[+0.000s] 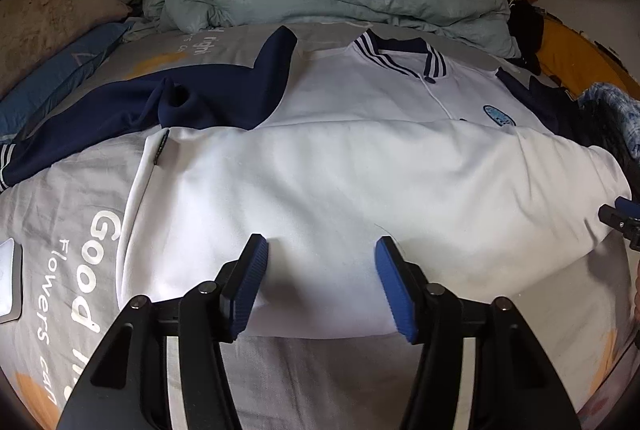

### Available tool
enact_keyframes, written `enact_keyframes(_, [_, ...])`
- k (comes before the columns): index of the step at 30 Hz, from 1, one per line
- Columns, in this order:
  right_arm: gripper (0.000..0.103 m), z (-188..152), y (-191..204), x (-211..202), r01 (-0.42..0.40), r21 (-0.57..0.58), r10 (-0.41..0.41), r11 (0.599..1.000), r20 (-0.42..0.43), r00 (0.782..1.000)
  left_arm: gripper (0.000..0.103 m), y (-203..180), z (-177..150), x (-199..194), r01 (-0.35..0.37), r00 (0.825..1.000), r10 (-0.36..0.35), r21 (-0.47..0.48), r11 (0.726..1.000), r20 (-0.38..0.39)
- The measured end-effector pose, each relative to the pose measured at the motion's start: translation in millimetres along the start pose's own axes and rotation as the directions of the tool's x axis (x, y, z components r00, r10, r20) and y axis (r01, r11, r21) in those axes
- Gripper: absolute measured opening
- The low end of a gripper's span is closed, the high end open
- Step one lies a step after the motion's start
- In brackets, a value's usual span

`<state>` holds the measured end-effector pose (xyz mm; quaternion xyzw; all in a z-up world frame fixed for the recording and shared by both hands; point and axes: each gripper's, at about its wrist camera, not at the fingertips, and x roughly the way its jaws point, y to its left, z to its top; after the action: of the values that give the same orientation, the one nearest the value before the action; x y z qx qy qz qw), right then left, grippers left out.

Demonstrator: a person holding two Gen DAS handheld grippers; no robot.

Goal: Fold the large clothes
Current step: 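Release the fabric edge with the left tool and lift both tools above the jacket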

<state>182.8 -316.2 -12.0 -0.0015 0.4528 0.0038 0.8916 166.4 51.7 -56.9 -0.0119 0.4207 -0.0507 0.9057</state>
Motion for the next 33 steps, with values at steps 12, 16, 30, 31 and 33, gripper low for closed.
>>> enact_keyframes(12, [0.103,-0.7,4.3,-10.2,-0.005,0.004,0.005,1.0,0.052,0.999,0.103,-13.4,-5.1,-26.8,-0.001,0.992,-0.003,0.033,0.999,0.128])
enact_keyframes(16, [0.103,-0.6,3.7,-12.0,-0.008,0.009,0.007,1.0,0.062,0.998,0.103,-14.1,-3.4,-27.1,-0.041,0.989,0.031,0.064,0.997,0.142])
enact_keyframes(30, [0.103,-1.4,-0.5,-12.0,0.0,0.039,-0.003,0.999,0.087,0.996,0.103,-7.1,-1.7,-36.6,-0.062,0.98,0.053,0.043,0.997,0.191])
enact_keyframes(31, [0.103,-1.6,0.3,-13.3,0.006,0.04,-0.01,0.999,0.105,0.994,0.103,-7.4,-1.4,-38.7,-0.059,0.977,0.049,0.044,0.997,0.209])
enact_keyframes(33, [0.103,-1.9,1.3,-17.6,0.027,0.04,-0.032,0.999,0.151,0.988,0.103,-6.0,0.5,-46.0,-0.079,0.965,0.068,0.034,0.996,0.254])
